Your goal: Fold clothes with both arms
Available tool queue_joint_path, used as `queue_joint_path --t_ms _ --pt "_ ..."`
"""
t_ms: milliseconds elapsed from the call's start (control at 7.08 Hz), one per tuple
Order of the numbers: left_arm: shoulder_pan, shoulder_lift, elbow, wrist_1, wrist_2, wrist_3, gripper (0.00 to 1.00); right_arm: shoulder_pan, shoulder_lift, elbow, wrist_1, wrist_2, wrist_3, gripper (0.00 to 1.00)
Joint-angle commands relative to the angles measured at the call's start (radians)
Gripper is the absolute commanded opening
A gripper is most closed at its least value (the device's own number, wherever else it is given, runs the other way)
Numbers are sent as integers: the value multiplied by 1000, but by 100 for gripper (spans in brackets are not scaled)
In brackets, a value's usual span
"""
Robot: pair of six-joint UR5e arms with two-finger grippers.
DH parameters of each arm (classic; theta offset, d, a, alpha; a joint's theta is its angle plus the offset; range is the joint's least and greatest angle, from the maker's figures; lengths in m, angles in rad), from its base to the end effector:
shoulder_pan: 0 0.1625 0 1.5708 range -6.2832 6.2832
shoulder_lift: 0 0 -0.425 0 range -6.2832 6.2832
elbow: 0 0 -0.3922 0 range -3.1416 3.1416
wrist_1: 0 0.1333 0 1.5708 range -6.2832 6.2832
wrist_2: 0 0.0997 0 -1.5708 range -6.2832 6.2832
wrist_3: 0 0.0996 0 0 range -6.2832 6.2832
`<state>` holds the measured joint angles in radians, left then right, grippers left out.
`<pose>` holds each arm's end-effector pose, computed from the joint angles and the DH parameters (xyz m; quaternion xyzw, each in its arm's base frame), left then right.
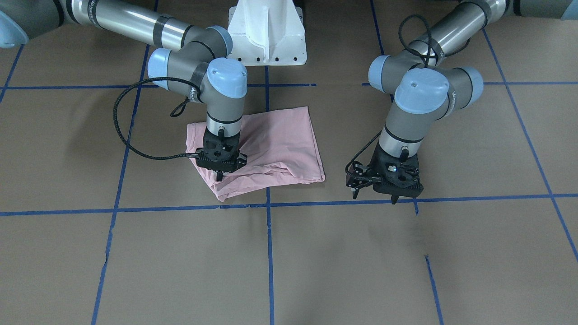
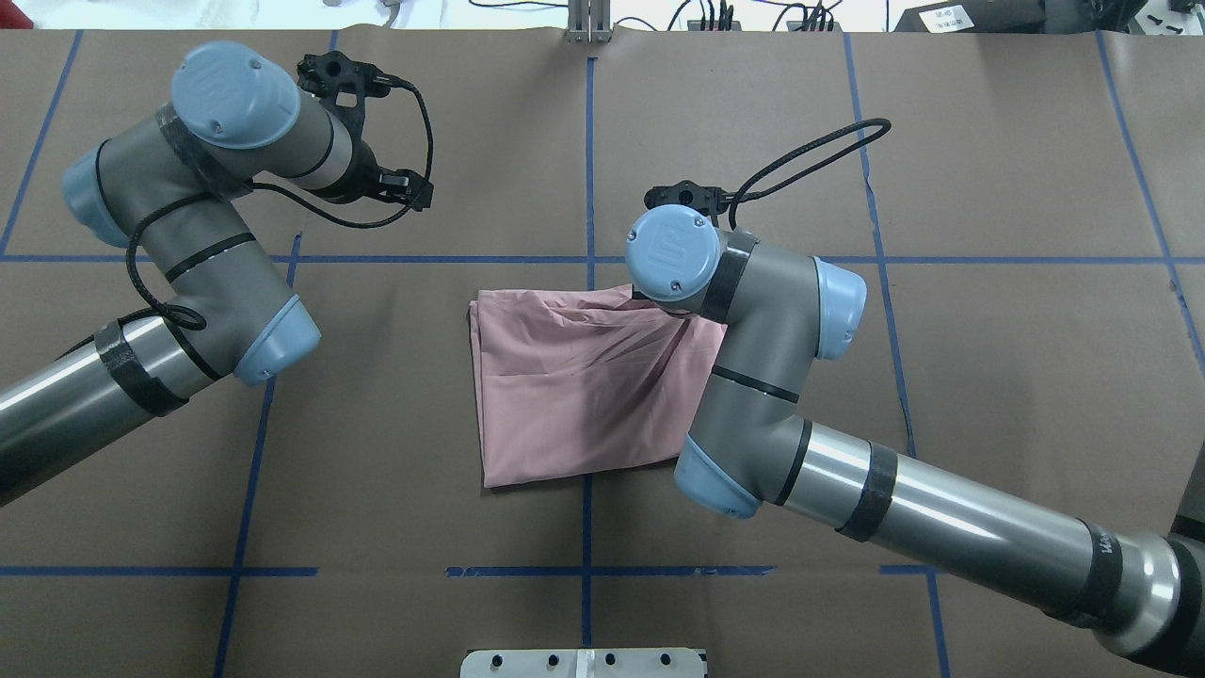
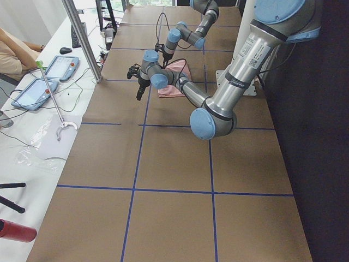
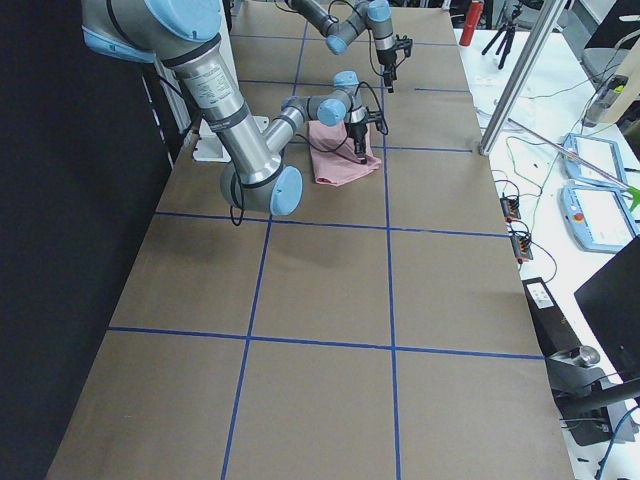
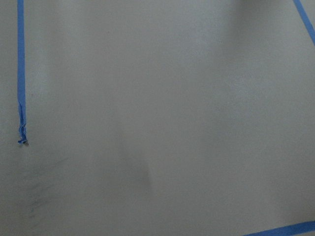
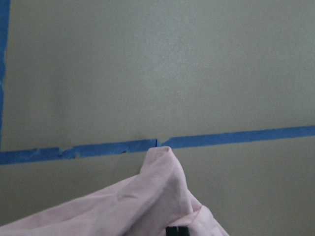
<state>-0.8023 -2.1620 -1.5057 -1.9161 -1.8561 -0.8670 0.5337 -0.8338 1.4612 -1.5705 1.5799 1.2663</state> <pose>0.4201 -0.5860 0.3036 0.1917 0.3929 0.0158 0.8992 -0.5717 -0.4916 0.2690 0.1217 -0.2838 0.1074 0.9451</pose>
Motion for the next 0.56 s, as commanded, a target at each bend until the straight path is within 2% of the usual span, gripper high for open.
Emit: queue_joint_path --t_ms 0,282,424 --pt "0 5 -1 -1 0 -13 100 12 5 -22 -2 -3 -17 99" --pt "32 1 1 -3 0 -99 100 37 48 -7 -2 21 -40 100" --pt "84 -10 1 -26 3 -209 100 84 48 23 -3 108 -100 100"
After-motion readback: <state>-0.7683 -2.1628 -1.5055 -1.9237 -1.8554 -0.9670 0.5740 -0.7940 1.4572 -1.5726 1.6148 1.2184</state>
